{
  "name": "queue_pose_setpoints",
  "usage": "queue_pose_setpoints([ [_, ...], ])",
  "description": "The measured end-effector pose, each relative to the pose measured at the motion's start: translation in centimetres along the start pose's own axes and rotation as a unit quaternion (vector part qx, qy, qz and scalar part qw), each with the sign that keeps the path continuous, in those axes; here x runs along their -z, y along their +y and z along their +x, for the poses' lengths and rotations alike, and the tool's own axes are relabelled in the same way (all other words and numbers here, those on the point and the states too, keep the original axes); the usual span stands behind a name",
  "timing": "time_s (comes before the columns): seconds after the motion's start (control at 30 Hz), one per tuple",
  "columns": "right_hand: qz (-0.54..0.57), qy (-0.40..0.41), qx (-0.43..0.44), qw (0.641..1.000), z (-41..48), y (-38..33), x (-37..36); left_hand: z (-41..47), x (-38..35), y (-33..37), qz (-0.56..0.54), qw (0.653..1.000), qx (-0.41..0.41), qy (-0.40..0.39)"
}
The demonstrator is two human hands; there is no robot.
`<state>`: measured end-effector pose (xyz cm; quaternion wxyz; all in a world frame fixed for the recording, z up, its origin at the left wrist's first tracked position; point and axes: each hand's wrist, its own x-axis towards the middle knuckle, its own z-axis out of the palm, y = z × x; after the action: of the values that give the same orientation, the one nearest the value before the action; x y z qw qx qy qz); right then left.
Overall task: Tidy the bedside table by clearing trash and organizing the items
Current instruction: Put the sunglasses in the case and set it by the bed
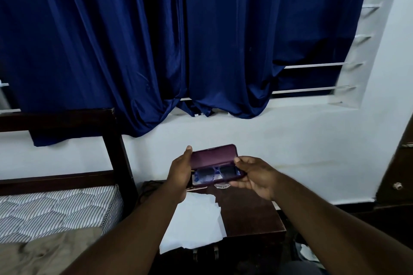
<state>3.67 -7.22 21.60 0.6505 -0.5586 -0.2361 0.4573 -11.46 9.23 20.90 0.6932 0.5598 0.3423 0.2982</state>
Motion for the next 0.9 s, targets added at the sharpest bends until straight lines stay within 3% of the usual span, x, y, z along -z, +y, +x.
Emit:
queue_pose_setpoints([
  [0.17, 0.013, 0.01, -0.008, 1.0, 0.3, 0.1, 0.2, 0.2, 0.4, 0.3, -0.004, 0.998, 0.024, -0.05],
  [0.43, 0.026, 0.045, -0.025, 0.998, 0.4, 0.1, 0.5, 0.3, 1.6, 0.4, -0.017, 0.985, -0.008, -0.172],
  [0.9, 0.094, 0.043, -0.039, 0.994, 0.7, -0.7, 1.5, -0.5, 1.5, 0.1, 0.016, 0.976, -0.038, -0.214],
])
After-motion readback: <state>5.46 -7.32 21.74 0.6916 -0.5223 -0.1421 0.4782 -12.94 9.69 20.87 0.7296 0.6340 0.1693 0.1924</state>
